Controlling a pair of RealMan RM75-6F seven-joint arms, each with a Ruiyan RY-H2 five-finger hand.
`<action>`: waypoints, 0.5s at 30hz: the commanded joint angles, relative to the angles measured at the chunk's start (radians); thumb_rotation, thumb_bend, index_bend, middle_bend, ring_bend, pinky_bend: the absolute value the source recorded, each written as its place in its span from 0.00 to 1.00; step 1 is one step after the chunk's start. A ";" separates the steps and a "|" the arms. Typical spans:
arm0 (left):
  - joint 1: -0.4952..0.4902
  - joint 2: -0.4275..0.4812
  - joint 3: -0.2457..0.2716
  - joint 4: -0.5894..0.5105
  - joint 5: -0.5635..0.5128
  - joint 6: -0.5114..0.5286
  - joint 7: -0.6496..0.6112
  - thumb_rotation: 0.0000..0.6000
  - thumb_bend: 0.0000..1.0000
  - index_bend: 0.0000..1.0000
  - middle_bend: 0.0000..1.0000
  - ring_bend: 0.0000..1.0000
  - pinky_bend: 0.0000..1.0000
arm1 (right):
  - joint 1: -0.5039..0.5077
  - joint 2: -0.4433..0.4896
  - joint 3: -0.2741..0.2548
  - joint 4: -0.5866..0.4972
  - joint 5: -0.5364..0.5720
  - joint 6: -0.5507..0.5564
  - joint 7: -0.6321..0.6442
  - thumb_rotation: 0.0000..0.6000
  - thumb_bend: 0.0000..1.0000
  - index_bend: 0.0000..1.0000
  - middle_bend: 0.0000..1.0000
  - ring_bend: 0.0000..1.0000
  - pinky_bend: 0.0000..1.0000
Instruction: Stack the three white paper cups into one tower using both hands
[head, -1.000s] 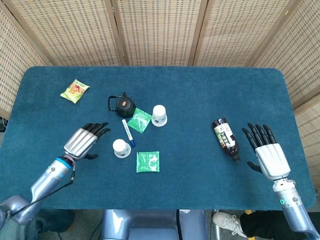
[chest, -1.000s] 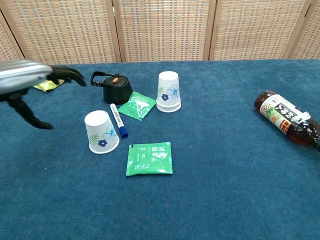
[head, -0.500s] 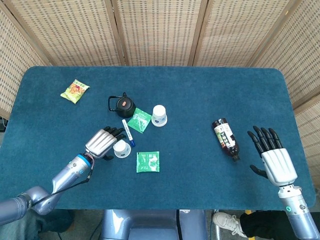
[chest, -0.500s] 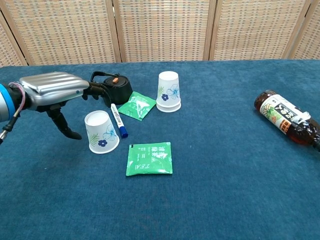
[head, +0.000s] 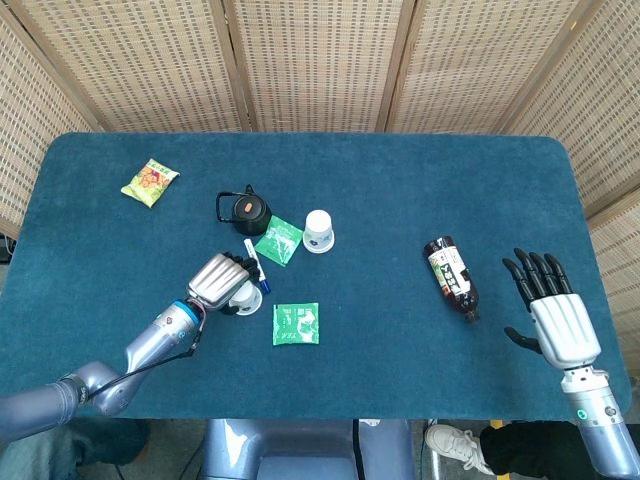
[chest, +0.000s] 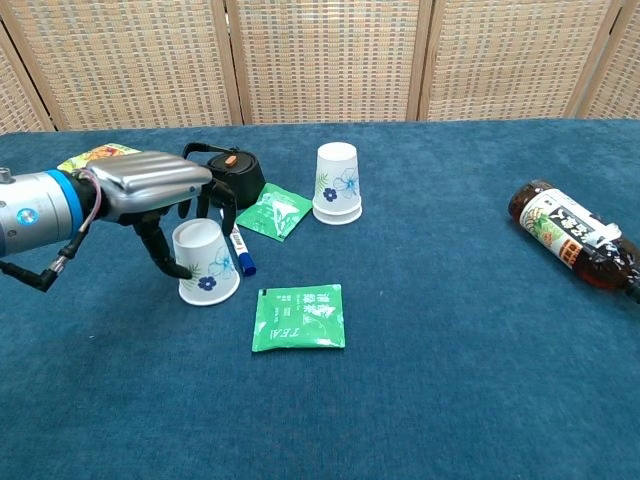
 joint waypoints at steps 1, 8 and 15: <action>-0.007 0.012 -0.005 -0.017 -0.014 0.006 0.015 1.00 0.16 0.44 0.34 0.41 0.42 | -0.004 0.000 0.007 0.003 -0.001 -0.008 0.003 1.00 0.00 0.00 0.00 0.00 0.00; -0.039 0.065 -0.042 -0.080 -0.053 0.022 0.079 1.00 0.16 0.45 0.34 0.41 0.42 | -0.015 0.001 0.026 0.002 -0.007 -0.019 0.007 1.00 0.00 0.00 0.00 0.00 0.00; -0.137 0.100 -0.137 -0.148 -0.143 0.028 0.249 1.00 0.16 0.46 0.34 0.41 0.44 | -0.024 0.003 0.047 0.004 -0.004 -0.032 0.016 1.00 0.00 0.00 0.00 0.00 0.00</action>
